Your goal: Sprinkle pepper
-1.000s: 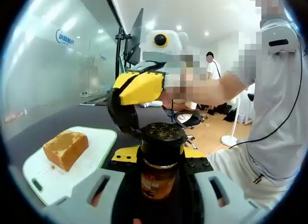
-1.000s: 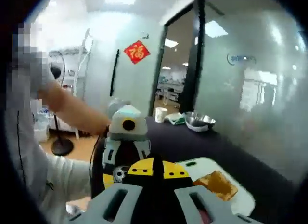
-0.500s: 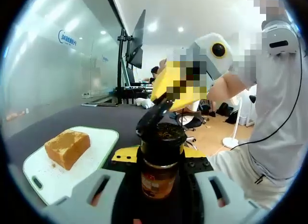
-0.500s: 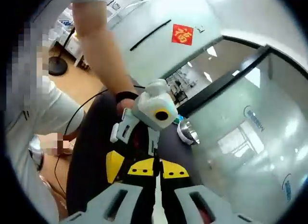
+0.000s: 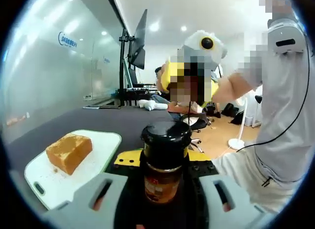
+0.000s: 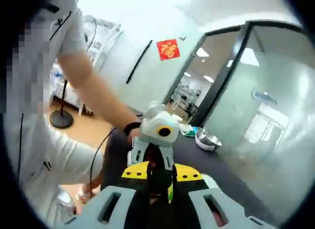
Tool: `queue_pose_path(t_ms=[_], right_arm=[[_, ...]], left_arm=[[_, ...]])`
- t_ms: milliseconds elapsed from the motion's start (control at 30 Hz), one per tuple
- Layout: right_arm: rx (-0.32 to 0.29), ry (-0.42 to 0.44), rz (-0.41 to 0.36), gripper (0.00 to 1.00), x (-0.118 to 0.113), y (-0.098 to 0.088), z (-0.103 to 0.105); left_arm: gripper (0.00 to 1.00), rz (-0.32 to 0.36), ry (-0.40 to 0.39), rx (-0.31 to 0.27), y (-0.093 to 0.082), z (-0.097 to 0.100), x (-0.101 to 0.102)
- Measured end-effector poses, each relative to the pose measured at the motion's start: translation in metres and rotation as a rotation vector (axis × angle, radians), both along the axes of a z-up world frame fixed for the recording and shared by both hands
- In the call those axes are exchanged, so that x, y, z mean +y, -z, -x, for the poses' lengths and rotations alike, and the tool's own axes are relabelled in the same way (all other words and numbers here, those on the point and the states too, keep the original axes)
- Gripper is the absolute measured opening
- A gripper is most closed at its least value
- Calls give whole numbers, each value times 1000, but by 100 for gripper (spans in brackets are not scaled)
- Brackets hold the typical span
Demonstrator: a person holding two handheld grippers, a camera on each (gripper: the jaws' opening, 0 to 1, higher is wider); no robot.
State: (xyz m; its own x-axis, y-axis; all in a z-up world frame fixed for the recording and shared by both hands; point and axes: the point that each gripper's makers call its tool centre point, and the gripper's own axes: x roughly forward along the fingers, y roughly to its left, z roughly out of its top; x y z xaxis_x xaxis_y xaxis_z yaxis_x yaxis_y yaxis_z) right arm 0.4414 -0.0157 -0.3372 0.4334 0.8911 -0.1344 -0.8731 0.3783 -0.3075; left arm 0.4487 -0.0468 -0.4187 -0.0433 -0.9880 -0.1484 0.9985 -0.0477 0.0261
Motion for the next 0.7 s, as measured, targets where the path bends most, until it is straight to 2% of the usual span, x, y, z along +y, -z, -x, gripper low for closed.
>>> queue_pose_path(t_ms=[67,100,133,200,300,333,400,467,533,600,633,700], right_arm=[[168,7,-257,13,-4,-7,-4],[195,59,-336,13,-7,-4,-13],[194,120,-356,12,-12,5,-23],[183,181,-296,7,-11,23,-31],[203,144,-284,3,5,20,-27],[196,149,-268,3,7,20,-27],[140,144,-219,3,9,17,-28],[142,119,-197,3,19,17,-19],[147,118,-158,3,23,22,-18],[121,135,-103,0,23,31,-20],[92,120,-129,0,26,25,-17],[125,121,-142,0,26,26,-18]], left_arm=[[21,1,-1,-1,0,0,0],[21,1,-3,-1,0,-1,0],[21,3,-4,-2,0,-1,0],[21,11,-7,-2,0,-1,-1],[21,20,-14,7,0,-2,0],[21,20,-15,9,-1,-3,0],[21,19,-15,8,-1,-3,1],[22,18,-15,5,-1,0,-1],[22,19,-21,12,-1,-2,-1],[22,21,-26,20,-1,-4,0],[22,26,-27,21,-1,-4,1],[23,29,-34,29,0,-6,3]])
